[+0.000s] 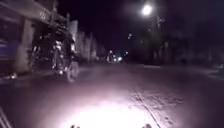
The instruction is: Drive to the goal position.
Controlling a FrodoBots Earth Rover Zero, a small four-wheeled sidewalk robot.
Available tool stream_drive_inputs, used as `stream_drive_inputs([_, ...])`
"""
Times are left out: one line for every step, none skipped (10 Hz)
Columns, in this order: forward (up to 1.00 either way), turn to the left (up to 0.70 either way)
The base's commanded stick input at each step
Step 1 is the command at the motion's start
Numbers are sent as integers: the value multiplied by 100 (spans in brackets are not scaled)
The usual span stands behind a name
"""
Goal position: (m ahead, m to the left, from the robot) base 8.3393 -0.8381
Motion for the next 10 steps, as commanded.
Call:
stream_drive_inputs([50,0])
stream_drive_inputs([50,0])
stream_drive_inputs([50,0])
stream_drive_inputs([50,0])
stream_drive_inputs([50,0])
stream_drive_inputs([50,0])
stream_drive_inputs([50,0])
stream_drive_inputs([50,0])
stream_drive_inputs([50,0])
stream_drive_inputs([50,-4])
